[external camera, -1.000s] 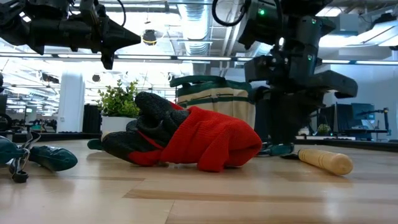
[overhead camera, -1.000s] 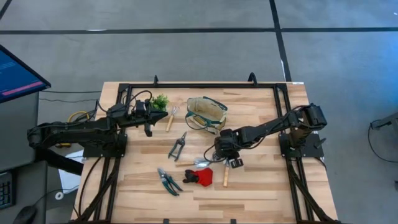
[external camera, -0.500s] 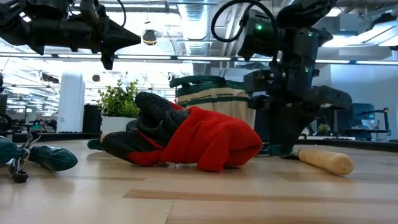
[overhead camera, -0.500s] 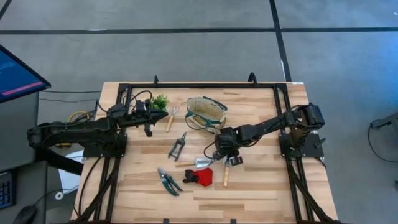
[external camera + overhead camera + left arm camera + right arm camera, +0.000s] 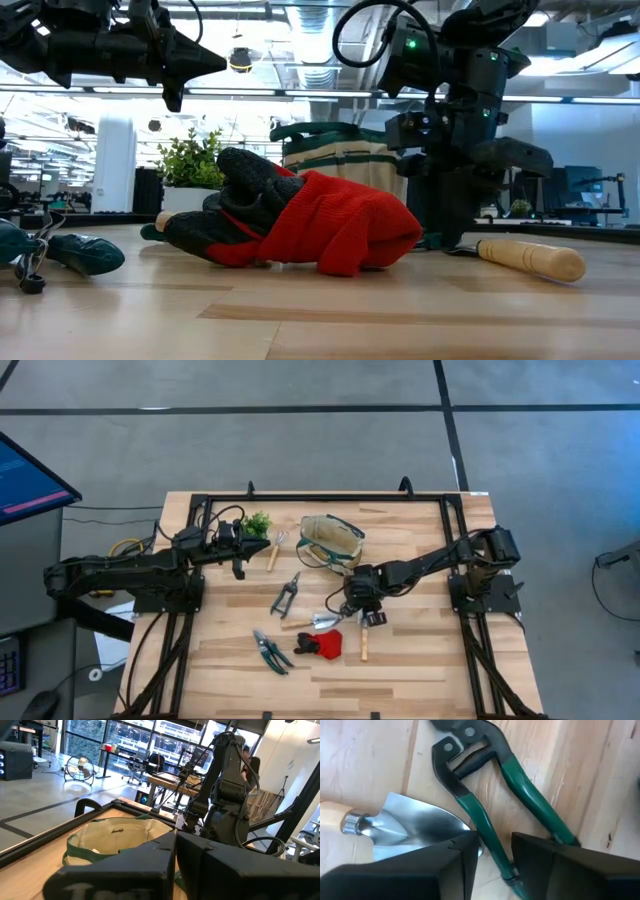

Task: Pick & Place Garden tools in Gardening bag
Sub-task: Put the top right shear scissor into the gardening bag

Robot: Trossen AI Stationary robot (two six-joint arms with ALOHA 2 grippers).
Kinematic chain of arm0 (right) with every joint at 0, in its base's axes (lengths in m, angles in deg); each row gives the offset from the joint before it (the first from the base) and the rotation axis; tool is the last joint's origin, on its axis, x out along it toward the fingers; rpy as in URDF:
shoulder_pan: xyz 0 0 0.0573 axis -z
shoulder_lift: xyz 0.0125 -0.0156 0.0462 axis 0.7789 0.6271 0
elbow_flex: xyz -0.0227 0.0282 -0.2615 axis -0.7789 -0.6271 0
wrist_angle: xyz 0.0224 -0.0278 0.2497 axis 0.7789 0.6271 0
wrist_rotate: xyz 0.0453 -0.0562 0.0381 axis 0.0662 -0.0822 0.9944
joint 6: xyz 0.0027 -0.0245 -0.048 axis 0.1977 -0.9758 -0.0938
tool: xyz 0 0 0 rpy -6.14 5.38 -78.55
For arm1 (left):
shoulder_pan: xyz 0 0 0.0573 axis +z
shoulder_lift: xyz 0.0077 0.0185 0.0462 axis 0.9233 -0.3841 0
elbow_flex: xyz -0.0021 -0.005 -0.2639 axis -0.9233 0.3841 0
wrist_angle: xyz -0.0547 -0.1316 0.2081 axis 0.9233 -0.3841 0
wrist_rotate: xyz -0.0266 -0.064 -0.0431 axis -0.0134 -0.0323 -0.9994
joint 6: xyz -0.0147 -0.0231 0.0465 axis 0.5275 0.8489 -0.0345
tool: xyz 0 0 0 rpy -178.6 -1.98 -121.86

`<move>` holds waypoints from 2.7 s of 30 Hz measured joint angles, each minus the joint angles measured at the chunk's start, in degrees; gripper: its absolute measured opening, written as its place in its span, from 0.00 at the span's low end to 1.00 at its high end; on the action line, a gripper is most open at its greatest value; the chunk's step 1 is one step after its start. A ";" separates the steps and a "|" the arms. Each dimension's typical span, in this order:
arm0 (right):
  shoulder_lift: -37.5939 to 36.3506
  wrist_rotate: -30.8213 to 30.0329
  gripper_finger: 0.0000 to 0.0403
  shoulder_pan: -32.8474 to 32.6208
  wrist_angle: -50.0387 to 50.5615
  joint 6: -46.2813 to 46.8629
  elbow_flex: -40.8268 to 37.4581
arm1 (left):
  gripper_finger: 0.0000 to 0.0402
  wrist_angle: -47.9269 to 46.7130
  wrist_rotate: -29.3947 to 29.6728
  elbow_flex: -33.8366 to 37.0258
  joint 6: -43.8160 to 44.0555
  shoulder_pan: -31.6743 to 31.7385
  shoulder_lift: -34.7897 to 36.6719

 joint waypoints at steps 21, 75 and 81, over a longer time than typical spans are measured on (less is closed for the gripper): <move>-1.78 -0.55 0.06 0.42 1.60 1.87 -0.15 | 0.01 -0.01 -0.01 0.00 0.00 0.00 0.02; -24.70 -12.40 0.05 1.53 6.78 16.94 27.54 | 0.01 0.02 0.00 0.02 0.11 0.00 -0.44; -24.43 -12.57 0.04 3.80 6.59 18.45 28.70 | 0.01 0.00 -0.02 0.02 0.11 0.01 -0.44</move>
